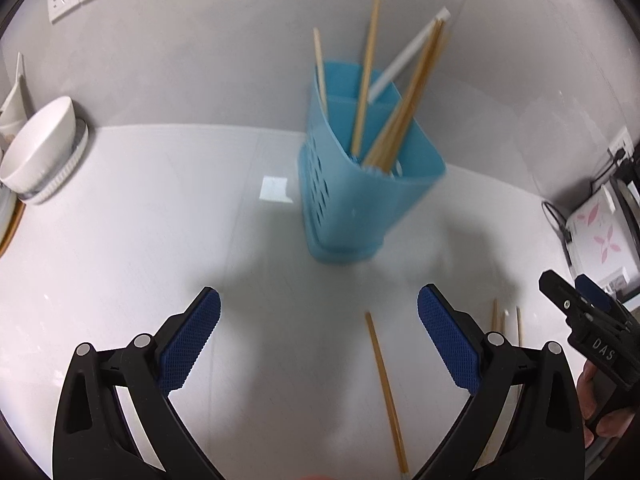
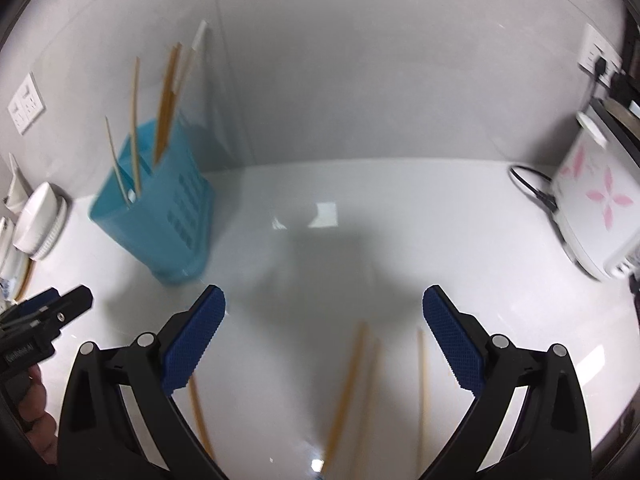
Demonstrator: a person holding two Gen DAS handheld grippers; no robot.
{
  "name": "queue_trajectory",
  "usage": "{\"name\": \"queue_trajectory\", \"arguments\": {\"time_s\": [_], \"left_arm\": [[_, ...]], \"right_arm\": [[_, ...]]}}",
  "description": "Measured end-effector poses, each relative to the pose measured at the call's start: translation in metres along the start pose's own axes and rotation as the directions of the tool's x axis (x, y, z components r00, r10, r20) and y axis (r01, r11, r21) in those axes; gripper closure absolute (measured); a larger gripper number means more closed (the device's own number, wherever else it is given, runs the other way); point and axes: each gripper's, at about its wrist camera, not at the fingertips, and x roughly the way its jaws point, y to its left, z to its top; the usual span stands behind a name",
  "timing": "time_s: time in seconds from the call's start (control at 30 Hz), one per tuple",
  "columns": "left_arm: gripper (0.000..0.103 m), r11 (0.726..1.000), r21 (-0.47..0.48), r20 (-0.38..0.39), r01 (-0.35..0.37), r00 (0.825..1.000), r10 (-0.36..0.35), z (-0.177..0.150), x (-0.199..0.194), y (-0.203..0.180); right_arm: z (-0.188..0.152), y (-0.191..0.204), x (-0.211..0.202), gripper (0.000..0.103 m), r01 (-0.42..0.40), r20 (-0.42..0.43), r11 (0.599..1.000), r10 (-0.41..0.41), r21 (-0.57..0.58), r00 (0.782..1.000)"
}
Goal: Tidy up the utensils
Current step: 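Move both open tools back over the remaining chopsticks on the counter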
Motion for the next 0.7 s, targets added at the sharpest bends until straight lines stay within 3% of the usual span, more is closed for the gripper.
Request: {"name": "queue_trajectory", "arguments": {"time_s": [0.33, 0.7], "left_arm": [[0.006, 1.000, 0.014, -0.103, 0.004, 0.995, -0.002, -0.046, 0.017, -0.026], [0.007, 1.000, 0.023, -0.250, -0.009, 0.968, 0.015, -0.102, 0.044, -0.042]], "right_arm": [[-0.059, -0.032, 0.002, 0.008, 0.054, -0.119, 0.998, -0.050, 0.025, 0.992], [-0.110, -0.040, 0.012, 0.008, 0.077, -0.248, 0.997, -0.077, -0.008, 0.966]]}}
